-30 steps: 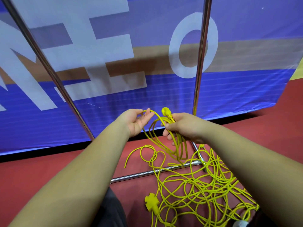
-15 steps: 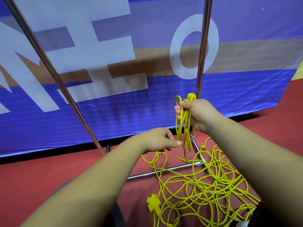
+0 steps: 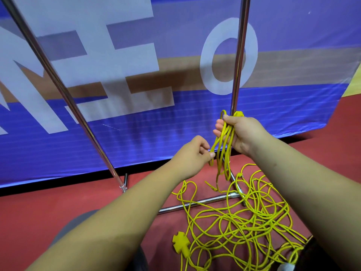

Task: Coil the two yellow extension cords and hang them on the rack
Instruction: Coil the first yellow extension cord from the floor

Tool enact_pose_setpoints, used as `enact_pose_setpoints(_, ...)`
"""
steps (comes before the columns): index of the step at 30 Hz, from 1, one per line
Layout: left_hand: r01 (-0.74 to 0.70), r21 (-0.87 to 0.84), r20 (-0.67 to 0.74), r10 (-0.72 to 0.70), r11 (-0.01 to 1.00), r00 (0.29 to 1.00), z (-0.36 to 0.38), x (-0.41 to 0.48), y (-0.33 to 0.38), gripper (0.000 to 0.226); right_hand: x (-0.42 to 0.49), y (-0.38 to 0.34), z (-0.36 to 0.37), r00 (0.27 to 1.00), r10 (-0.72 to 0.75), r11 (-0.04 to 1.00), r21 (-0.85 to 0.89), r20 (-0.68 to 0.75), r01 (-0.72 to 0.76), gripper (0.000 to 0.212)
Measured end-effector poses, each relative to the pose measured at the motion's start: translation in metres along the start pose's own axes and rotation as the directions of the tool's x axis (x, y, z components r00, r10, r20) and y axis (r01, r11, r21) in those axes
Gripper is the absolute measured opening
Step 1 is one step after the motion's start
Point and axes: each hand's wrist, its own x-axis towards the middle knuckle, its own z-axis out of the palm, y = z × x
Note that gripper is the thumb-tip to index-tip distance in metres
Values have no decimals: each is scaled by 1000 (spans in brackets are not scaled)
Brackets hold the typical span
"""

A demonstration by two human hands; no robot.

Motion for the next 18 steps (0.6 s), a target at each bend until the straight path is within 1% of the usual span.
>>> enact_pose_setpoints(1,8,31,-59,-7,999,998,0,1,-1,25,0,0,-1,1000,4,1000,-5,8,-4,16)
enact_pose_setpoints(2,10,88,-102,-1,996,995,0,1,-1,26,0,0,-1,1000,7,1000,-10,19,-7,15)
enact_pose_setpoints(3,11,136,-109,4,991,994,1,2,-2,24,0,1,-1,1000,6,1000,-13,30,-6,15)
enact_pose_setpoints(4,9,161,-79,3,987,997,3,2,-4,20,0,1,0,999,2,1000,-15,42,-2,14)
enact_pose_setpoints(6,12,152,-2,-12,988,1000,10,1,-7,19,0,2,2,998,-10,1000,-19,65,11,13)
enact_pose_setpoints(9,50,143,-2,-50,989,999,22,1,-9,31,1,4,6,996,-20,1000,-14,86,21,15)
enact_pose_setpoints(12,74,78,9,-75,994,997,30,1,-9,38,1,5,8,995,-29,1000,4,91,28,13)
enact_pose_setpoints(15,88,13,11,-88,996,996,34,3,-14,40,2,5,8,995,-24,999,33,96,21,15)
enact_pose_setpoints(18,81,33,68,-83,996,994,32,6,-20,33,2,5,7,996,-16,999,36,90,12,12)
